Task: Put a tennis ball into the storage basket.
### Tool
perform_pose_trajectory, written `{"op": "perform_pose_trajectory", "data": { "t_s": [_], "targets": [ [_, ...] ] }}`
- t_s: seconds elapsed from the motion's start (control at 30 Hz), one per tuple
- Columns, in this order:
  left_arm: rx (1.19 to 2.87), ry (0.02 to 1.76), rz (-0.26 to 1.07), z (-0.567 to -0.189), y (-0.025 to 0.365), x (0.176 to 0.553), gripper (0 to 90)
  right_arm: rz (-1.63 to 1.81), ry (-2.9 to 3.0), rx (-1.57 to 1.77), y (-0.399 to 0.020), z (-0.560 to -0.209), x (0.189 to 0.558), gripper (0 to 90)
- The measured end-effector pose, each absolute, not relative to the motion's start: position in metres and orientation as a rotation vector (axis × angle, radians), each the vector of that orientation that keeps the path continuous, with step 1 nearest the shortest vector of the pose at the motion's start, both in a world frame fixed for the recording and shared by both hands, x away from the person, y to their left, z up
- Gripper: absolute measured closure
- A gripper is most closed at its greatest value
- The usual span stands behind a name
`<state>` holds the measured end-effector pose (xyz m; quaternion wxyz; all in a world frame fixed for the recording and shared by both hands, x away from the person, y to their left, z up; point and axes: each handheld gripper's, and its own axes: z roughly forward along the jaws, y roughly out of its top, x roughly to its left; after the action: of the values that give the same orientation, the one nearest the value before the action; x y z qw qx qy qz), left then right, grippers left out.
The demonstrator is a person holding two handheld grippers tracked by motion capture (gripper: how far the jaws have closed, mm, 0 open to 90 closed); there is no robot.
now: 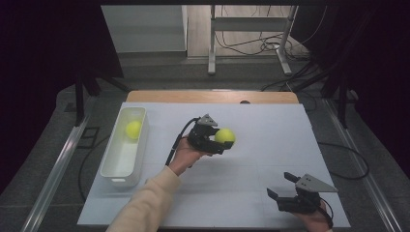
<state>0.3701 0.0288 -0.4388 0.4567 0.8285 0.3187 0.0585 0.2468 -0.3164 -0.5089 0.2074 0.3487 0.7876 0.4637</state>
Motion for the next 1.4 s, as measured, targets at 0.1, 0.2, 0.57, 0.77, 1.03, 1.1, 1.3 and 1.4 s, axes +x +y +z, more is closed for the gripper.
{"op": "perform_pose_trajectory", "data": {
  "t_s": [0.1, 0.2, 0.57, 0.77, 1.03, 1.1, 1.3, 1.4],
  "targets": [
    [2.030, 0.788, 0.148, -0.437, 0.032, 0.368, 26.9, 1.291, 2.193, 0.969, -0.316, -0.509, 0.247, 11.4],
    [2.025, 0.787, 0.153, -0.436, 0.035, 0.366, 27.0, 1.290, 2.194, 0.970, -0.316, -0.509, 0.247, 11.4],
    [2.019, 0.788, 0.161, -0.434, 0.041, 0.363, 26.9, 1.295, 2.185, 0.970, -0.316, -0.509, 0.247, 11.5],
    [2.014, 0.795, 0.166, -0.433, 0.045, 0.362, 26.9, 1.294, 2.189, 0.967, -0.316, -0.509, 0.247, 11.5],
    [2.005, 0.800, 0.173, -0.432, 0.050, 0.361, 26.9, 1.293, 2.190, 0.968, -0.316, -0.509, 0.247, 11.5],
    [2.006, 0.801, 0.175, -0.432, 0.051, 0.360, 26.9, 1.293, 2.189, 0.971, -0.316, -0.509, 0.247, 11.5],
    [2.002, 0.803, 0.184, -0.431, 0.056, 0.358, 26.9, 1.292, 2.190, 0.967, -0.316, -0.509, 0.247, 11.5],
    [1.998, 0.806, 0.189, -0.429, 0.059, 0.357, 26.9, 1.292, 2.189, 0.970, -0.316, -0.509, 0.247, 11.5]
  ]
}}
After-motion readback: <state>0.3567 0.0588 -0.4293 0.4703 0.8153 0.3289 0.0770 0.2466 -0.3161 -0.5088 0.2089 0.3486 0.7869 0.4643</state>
